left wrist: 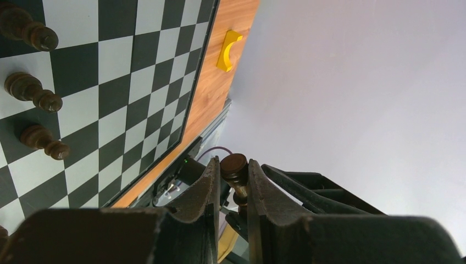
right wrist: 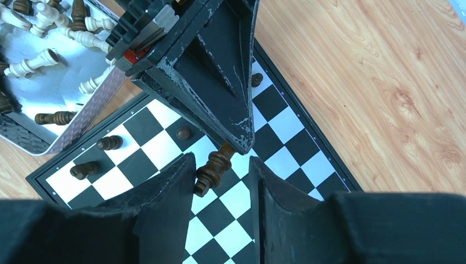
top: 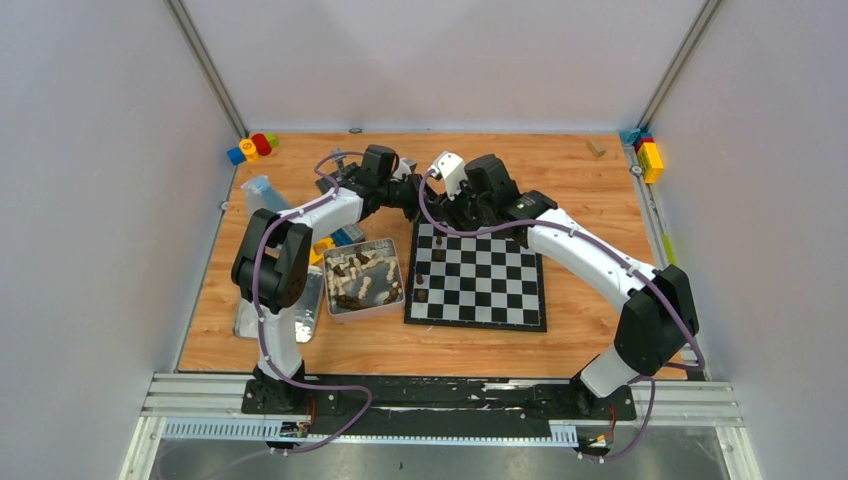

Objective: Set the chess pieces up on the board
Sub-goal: Place the chess piece on the chessboard.

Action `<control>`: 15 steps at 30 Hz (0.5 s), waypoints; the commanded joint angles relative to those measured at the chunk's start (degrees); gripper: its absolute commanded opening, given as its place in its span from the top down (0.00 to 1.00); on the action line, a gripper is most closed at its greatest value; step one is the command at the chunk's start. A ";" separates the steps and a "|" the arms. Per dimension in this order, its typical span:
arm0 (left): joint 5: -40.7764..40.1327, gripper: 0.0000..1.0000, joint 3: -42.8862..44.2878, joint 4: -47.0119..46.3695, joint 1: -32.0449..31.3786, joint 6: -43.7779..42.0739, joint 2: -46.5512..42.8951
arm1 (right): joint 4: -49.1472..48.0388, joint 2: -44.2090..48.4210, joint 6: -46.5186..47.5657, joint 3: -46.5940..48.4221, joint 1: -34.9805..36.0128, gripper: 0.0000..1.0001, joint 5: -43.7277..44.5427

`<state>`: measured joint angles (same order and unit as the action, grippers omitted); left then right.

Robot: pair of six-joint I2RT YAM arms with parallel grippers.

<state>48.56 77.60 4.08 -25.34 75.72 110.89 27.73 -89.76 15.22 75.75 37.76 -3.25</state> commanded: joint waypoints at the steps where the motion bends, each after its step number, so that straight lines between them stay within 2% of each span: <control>1: 0.09 1.00 -0.29 -2.14 0.29 0.78 -0.21 | -0.39 1.92 0.55 -0.13 0.39 0.61 0.65; 15: 0.40 1.00 -1.32 -3.73 0.29 2.21 -0.88 | -0.70 1.19 0.92 0.15 0.82 0.79 1.86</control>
<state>48.36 76.77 3.01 -25.12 77.38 110.89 28.05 -89.67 15.59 75.75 38.22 -2.85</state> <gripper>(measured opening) 0.252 0.256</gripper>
